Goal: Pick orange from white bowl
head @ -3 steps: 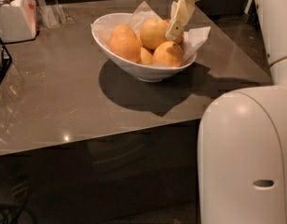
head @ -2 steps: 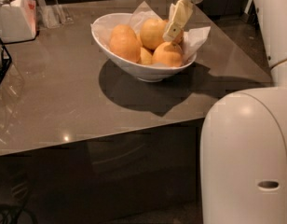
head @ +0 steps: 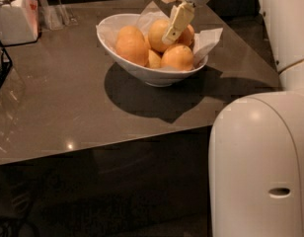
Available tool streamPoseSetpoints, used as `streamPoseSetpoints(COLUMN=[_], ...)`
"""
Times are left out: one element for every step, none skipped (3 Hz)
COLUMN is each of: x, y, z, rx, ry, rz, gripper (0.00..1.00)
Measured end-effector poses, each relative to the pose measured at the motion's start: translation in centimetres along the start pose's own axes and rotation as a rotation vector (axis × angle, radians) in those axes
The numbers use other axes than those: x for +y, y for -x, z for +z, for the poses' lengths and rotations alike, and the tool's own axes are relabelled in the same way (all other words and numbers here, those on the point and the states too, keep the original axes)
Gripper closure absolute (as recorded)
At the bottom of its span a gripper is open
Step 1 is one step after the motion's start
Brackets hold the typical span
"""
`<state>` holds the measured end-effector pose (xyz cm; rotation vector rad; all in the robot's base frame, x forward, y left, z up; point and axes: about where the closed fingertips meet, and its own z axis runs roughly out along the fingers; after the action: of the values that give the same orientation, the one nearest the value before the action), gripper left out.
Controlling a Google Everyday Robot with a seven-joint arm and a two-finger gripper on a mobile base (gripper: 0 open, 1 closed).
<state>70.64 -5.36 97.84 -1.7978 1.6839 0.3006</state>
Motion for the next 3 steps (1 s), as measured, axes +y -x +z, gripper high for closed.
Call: streamPoseSetpoints(x=[0.0,0.0,-0.01], y=[0.0,-0.01,-0.49], z=[0.0,0.02,0.9], rx=[0.0,0.0,-0.006], ry=[0.0,0.0,0.014], rz=[0.0,0.0,0.023], gripper=[0.33,0.48,0.29])
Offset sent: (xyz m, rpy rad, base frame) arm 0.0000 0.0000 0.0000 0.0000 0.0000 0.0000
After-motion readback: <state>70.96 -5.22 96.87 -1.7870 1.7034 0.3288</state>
